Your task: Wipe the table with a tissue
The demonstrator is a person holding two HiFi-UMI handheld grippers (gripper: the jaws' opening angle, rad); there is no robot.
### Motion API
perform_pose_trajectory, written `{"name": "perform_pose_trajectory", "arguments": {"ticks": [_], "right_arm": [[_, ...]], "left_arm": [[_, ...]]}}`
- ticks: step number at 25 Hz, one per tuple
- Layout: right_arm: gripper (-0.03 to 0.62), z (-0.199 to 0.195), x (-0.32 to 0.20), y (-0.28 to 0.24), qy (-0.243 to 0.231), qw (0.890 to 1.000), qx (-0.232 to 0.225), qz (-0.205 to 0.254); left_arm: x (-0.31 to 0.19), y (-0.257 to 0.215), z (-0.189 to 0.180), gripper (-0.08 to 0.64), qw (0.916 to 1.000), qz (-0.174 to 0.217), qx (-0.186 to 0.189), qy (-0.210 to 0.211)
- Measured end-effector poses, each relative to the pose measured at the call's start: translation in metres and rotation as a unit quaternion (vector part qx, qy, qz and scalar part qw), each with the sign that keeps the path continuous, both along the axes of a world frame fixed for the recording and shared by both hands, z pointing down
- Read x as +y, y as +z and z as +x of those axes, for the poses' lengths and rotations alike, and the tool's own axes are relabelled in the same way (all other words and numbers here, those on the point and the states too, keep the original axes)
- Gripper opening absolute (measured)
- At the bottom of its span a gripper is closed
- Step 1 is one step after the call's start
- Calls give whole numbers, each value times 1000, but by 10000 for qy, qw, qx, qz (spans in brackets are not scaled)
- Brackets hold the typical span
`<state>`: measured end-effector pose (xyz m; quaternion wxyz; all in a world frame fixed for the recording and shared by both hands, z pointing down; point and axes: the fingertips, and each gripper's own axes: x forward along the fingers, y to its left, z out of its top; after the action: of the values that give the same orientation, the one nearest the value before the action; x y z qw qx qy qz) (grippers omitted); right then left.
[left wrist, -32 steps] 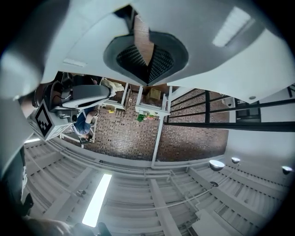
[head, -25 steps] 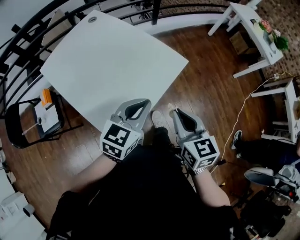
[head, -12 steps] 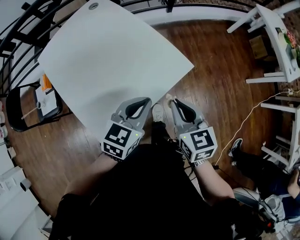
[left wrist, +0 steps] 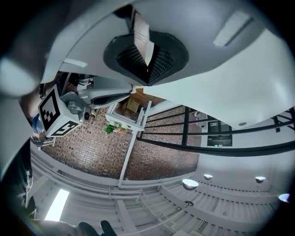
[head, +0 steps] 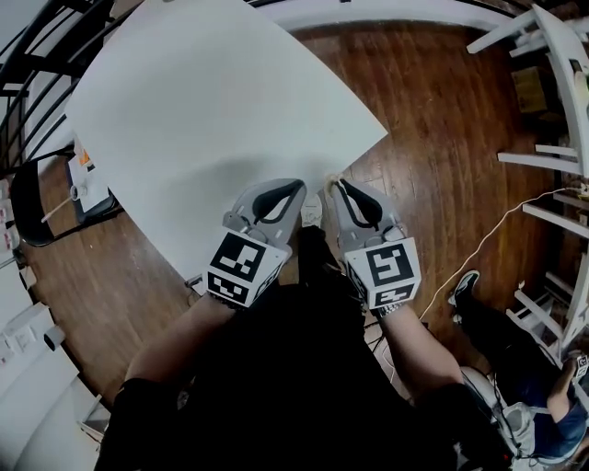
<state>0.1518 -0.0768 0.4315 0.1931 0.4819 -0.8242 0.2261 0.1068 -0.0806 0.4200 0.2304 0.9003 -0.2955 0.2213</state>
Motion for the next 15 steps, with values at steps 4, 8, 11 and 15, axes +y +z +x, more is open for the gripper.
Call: {"name": "perform_pose_trajectory", "arguments": {"ticks": [4, 8, 11, 15], "right_arm": [[8, -4, -19, 15, -140, 9998, -4, -148], [8, -5, -40, 32, -307, 9993, -3, -224], [8, -4, -51, 44, -416, 9987, 61, -305], [8, -6, -62, 60, -541, 9976, 107, -419]], "left_arm": [[-17, 10, -1, 12, 9999, -123, -70, -87], [-32, 23, 0, 12, 9995, -233, -107, -192], [-42, 32, -2, 12, 9992, -237, -193, -259], [-51, 41, -3, 12, 9987, -308, -239, -338]]}}
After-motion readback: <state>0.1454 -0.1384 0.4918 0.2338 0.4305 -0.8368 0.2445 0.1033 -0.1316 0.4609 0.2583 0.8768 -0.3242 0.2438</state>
